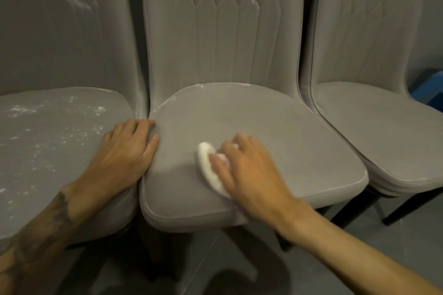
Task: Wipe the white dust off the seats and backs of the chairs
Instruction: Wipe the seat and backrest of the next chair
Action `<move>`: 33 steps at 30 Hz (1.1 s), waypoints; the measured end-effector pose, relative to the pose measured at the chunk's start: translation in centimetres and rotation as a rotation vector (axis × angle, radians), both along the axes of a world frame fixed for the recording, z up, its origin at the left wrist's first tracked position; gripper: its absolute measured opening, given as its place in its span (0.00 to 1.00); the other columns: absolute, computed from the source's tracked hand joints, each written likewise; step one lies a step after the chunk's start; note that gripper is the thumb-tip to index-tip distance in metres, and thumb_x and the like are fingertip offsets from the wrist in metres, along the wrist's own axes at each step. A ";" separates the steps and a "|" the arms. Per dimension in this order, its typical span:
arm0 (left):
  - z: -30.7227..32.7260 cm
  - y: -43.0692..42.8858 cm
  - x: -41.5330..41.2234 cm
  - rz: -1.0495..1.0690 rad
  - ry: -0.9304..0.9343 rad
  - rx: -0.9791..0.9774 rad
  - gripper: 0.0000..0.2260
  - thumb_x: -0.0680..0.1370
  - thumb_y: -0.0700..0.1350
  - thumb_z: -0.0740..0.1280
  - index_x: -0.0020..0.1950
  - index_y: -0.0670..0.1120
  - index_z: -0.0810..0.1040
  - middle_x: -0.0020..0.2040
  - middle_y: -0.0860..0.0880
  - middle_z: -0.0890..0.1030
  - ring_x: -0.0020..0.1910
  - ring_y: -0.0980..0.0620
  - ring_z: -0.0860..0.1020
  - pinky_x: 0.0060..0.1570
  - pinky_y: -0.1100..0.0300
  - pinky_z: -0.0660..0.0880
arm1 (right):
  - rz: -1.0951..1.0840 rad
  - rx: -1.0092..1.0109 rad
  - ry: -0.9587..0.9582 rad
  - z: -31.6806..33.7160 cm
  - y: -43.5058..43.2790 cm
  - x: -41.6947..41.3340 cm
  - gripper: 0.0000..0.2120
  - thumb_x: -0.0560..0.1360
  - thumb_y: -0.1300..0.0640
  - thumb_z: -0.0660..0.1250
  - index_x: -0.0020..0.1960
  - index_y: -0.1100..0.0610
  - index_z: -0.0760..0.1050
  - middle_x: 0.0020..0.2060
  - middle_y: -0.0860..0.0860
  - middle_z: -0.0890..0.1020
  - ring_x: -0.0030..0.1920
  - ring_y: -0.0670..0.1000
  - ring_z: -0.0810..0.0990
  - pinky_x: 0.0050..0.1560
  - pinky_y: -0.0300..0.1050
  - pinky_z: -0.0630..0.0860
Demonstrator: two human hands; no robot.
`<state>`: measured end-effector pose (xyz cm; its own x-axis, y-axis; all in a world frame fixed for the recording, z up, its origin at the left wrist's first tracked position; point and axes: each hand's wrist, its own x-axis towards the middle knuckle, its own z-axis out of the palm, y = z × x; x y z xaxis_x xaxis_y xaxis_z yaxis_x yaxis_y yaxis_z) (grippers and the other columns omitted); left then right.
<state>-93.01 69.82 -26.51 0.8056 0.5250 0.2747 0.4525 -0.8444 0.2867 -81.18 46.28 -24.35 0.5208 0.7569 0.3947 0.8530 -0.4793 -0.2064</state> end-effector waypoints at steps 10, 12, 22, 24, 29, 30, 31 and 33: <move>0.9 1.0 2.3 -0.031 0.067 -0.008 0.22 0.83 0.59 0.54 0.70 0.50 0.73 0.64 0.47 0.75 0.61 0.42 0.74 0.61 0.46 0.69 | -0.304 -0.095 0.164 0.0 -3.8 13.1 0.20 0.77 0.47 0.63 0.64 0.57 0.70 0.57 0.53 0.66 0.59 0.58 0.67 0.60 0.52 0.66; 0.8 1.1 2.5 -0.037 0.070 0.005 0.24 0.81 0.60 0.53 0.69 0.49 0.75 0.63 0.47 0.75 0.59 0.41 0.75 0.59 0.45 0.71 | -0.389 -0.097 0.079 -0.4 -3.0 15.3 0.18 0.80 0.51 0.62 0.63 0.62 0.71 0.58 0.60 0.70 0.59 0.62 0.68 0.61 0.54 0.66; 1.4 2.0 3.5 -0.042 0.100 -0.023 0.29 0.80 0.63 0.47 0.69 0.50 0.75 0.65 0.50 0.75 0.62 0.45 0.76 0.63 0.48 0.72 | -0.650 -0.174 -0.056 -1.3 2.9 23.9 0.18 0.82 0.54 0.56 0.61 0.68 0.72 0.59 0.65 0.75 0.60 0.63 0.70 0.59 0.55 0.65; 1.5 2.4 3.7 -0.050 0.110 -0.032 0.29 0.80 0.64 0.46 0.69 0.51 0.75 0.65 0.52 0.73 0.63 0.47 0.75 0.64 0.49 0.71 | -0.652 -0.229 -0.019 -0.7 5.5 24.9 0.18 0.83 0.57 0.54 0.65 0.67 0.71 0.63 0.64 0.74 0.61 0.63 0.70 0.61 0.53 0.65; 1.7 3.8 4.1 -0.092 0.149 -0.001 0.27 0.81 0.65 0.45 0.69 0.54 0.73 0.64 0.56 0.70 0.62 0.51 0.73 0.64 0.54 0.69 | -0.467 -0.238 -0.013 -0.4 12.1 24.7 0.20 0.83 0.53 0.54 0.65 0.65 0.74 0.64 0.63 0.73 0.62 0.64 0.70 0.64 0.54 0.65; 1.6 4.1 4.2 -0.106 0.149 0.005 0.26 0.81 0.64 0.45 0.69 0.54 0.73 0.63 0.56 0.70 0.62 0.52 0.73 0.64 0.55 0.68 | -0.480 -0.232 -0.034 -0.5 12.2 24.9 0.18 0.83 0.53 0.55 0.63 0.64 0.75 0.63 0.62 0.73 0.61 0.64 0.71 0.61 0.54 0.67; 1.7 4.4 4.3 -0.118 0.148 0.007 0.25 0.82 0.64 0.46 0.68 0.54 0.73 0.63 0.56 0.69 0.62 0.52 0.73 0.63 0.55 0.68 | -0.522 -0.222 -0.059 -0.5 11.8 25.2 0.17 0.83 0.54 0.56 0.62 0.64 0.76 0.62 0.62 0.73 0.60 0.63 0.71 0.59 0.54 0.69; 1.6 4.8 4.3 -0.128 0.137 0.005 0.24 0.82 0.63 0.47 0.67 0.54 0.73 0.63 0.56 0.69 0.61 0.51 0.73 0.62 0.55 0.68 | -0.629 -0.207 -0.090 -0.5 11.1 25.8 0.16 0.82 0.57 0.56 0.62 0.63 0.76 0.61 0.61 0.74 0.59 0.62 0.72 0.57 0.53 0.69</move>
